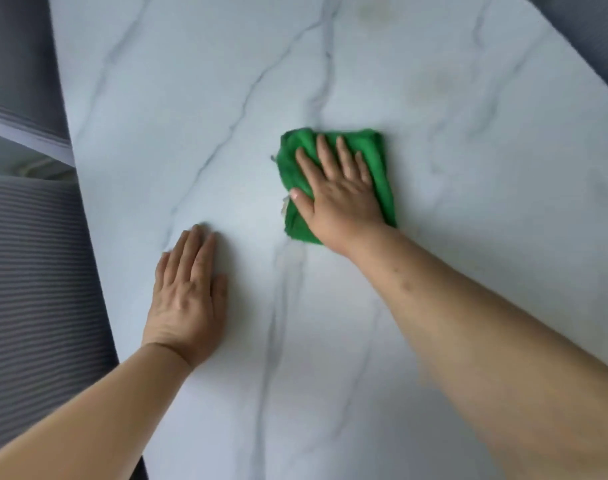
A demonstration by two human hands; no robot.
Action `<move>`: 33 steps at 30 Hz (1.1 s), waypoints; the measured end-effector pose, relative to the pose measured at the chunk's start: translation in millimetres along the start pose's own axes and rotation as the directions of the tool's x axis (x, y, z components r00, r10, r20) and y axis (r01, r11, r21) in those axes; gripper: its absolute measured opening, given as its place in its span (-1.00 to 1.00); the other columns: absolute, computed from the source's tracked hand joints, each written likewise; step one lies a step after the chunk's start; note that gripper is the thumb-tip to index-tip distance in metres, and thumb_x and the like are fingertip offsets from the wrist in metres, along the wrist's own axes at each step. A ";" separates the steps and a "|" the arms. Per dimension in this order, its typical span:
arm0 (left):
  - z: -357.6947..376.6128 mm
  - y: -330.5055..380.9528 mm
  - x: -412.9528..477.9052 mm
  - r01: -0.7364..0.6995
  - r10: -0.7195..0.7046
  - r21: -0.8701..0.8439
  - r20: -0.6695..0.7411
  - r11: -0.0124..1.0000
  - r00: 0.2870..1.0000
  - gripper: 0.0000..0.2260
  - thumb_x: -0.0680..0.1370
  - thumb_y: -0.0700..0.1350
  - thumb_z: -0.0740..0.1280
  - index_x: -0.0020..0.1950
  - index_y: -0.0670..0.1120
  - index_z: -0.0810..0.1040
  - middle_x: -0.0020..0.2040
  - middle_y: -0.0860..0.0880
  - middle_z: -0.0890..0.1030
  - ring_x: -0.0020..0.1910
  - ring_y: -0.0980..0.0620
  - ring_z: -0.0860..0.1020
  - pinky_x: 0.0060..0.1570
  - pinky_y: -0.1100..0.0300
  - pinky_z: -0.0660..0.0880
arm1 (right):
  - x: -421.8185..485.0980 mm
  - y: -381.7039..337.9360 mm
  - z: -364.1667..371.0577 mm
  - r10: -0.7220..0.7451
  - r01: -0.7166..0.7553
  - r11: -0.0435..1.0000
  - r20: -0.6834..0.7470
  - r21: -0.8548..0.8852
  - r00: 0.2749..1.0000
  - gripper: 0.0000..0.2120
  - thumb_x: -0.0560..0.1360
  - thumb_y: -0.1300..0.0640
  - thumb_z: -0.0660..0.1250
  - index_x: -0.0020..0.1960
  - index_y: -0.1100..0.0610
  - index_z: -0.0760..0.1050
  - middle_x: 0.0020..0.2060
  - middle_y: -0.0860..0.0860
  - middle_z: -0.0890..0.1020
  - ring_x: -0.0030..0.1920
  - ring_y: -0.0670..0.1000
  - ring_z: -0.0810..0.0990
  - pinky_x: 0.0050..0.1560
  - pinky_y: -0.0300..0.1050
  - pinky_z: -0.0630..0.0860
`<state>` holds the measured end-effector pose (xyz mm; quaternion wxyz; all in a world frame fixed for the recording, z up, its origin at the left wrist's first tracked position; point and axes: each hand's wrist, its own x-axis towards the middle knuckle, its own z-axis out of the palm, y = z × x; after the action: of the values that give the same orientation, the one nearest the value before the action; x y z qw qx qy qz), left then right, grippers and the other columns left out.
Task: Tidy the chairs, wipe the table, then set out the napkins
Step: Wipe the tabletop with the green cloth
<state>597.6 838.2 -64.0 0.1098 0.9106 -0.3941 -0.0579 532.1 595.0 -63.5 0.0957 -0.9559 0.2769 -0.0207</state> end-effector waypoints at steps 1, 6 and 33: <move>-1.0 1.9 -0.8 -0.003 0.003 0.001 0.007 1.000 1.000 -0.46 0.57 0.00 -0.03 0.52 -0.19 0.20 0.54 -0.17 0.17 0.53 -0.11 0.09 0.49 -0.06 -0.01 | -29.7 -13.7 1.2 -0.131 0.131 0.991 0.024 -0.003 0.991 -0.42 0.58 -0.21 -0.01 0.55 -0.04 0.08 0.56 0.05 0.08 0.55 0.16 -0.01 0.51 0.12 -0.11; -3.6 4.0 0.6 0.005 -0.006 0.009 0.021 1.000 1.000 -0.47 0.58 -0.02 -0.03 0.52 -0.19 0.19 0.54 -0.16 0.16 0.53 -0.09 0.08 0.50 -0.04 -0.03 | -90.7 52.5 -17.3 -0.315 0.319 0.947 0.100 -0.033 0.944 -0.42 0.58 -0.27 -0.07 0.54 -0.07 0.13 0.54 0.00 0.16 0.54 0.11 0.08 0.51 0.10 0.01; -0.2 -1.5 -1.3 -0.019 0.019 -0.018 0.008 1.000 1.000 -0.47 0.58 -0.03 -0.03 0.53 -0.15 0.18 0.55 -0.13 0.15 0.54 -0.09 0.07 0.50 0.00 -0.08 | 24.1 -19.1 3.2 0.000 0.000 0.999 0.000 -0.039 1.000 -0.42 0.60 -0.20 -0.03 0.56 0.00 0.05 0.56 0.07 0.06 0.54 0.17 0.01 0.50 0.13 -0.09</move>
<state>597.9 840.2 -64.1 0.1168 0.9057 -0.4026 -0.0639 562.8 598.5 -63.3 0.0772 -0.9576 0.2771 -0.0155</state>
